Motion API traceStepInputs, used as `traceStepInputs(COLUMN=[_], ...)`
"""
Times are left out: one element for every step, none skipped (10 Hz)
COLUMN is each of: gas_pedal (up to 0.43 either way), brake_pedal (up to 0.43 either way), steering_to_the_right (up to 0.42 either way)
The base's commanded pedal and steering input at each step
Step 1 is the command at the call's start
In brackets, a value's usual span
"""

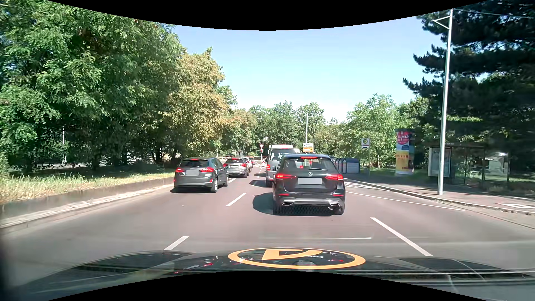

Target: Follow the waypoints while adhering to traffic rules and regulations

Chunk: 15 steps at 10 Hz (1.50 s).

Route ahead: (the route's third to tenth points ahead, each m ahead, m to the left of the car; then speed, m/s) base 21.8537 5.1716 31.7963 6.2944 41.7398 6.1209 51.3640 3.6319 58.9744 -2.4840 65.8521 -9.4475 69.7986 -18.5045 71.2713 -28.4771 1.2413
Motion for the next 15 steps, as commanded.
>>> traceStepInputs(gas_pedal=[0.0,0.0,0.0,0.0,0.0,0.0,0.0,0.0,0.0,0.0,0.0,0.0,0.0,0.0,0.0], brake_pedal=[0.177,0.177,0.177,0.165,0.171,0.171,0.171,0.177,0.171,0.171,0.171,0.165,0.165,0.165,0.165], steering_to_the_right=[0.031,0.031,0.031,0.031,0.031,0.031,0.031,0.031,0.031,0.031,0.031,0.031,0.031,0.031,0.031])
